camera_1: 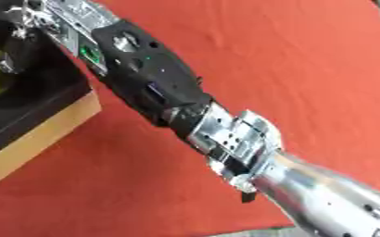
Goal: Pick up objects on the table and place them in the box.
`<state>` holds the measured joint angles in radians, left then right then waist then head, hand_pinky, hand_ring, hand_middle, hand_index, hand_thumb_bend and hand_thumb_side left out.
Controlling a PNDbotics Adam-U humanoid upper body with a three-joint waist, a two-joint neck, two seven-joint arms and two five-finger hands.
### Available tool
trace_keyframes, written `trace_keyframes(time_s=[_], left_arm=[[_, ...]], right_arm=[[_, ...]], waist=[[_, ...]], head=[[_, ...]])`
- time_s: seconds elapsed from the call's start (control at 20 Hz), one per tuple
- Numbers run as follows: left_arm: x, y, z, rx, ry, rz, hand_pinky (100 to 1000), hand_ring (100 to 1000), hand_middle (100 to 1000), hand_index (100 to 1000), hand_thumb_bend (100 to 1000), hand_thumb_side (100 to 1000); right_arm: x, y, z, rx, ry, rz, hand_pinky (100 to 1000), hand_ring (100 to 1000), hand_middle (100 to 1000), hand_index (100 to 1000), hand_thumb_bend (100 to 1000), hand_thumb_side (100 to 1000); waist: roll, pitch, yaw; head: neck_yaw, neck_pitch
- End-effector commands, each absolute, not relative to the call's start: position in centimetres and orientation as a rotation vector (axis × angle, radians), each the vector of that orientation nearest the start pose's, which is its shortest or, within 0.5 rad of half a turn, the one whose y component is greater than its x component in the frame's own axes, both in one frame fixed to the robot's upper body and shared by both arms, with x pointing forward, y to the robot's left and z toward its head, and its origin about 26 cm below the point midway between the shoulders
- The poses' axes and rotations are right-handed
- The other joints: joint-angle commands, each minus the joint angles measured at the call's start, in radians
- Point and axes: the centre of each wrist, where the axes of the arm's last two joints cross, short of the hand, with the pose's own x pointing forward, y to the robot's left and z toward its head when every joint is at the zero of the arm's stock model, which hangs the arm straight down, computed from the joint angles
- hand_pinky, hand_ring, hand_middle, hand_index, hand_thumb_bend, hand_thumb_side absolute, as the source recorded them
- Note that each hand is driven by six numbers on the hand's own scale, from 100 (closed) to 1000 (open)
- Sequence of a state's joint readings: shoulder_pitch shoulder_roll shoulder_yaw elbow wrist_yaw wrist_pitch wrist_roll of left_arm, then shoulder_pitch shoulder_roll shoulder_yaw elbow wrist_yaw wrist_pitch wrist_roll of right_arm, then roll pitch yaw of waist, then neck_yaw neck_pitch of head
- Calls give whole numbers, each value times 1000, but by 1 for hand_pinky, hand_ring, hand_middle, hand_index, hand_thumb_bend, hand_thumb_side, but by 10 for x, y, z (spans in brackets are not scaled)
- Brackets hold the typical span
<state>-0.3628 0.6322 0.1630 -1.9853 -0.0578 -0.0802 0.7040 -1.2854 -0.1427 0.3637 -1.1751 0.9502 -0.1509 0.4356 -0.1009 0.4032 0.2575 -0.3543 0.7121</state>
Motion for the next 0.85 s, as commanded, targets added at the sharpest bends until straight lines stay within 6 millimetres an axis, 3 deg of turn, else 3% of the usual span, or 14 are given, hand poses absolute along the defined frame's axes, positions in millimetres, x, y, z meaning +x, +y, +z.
trace_keyframes(time_s=[0.05, 0.2, 0.4, 0.55, 0.85], left_arm=[[288, 336, 280, -1185, 3277, -345, 753, 660, 662, 787, 296, 509], [287, 339, 278, -1209, 3271, -350, 753, 660, 662, 787, 297, 508], [286, 341, 276, -1236, 3263, -361, 753, 659, 662, 786, 297, 508], [286, 343, 274, -1254, 3256, -367, 753, 659, 662, 786, 297, 509], [285, 344, 272, -1271, 3251, -381, 753, 659, 662, 786, 294, 512]], right_arm=[[398, -53, 377, 1135, 2484, -1945, 823, 813, 747, 883, 203, 173], [379, -80, 400, 1216, 2623, -1725, 795, 783, 709, 863, 100, 332], [358, -123, 409, 1279, 2798, -1511, 776, 768, 680, 836, 100, 435], [343, -159, 405, 1250, 2945, -1345, 771, 763, 669, 819, 100, 457], [306, -217, 396, 1188, 3140, -962, 775, 765, 663, 815, 100, 628]], waist=[[15, -30, -3], [17, -36, -16], [21, -40, -32], [24, -38, -41], [36, -24, -59]], head=[[8, 8], [22, 10], [40, 9], [57, 1], [96, -19]])
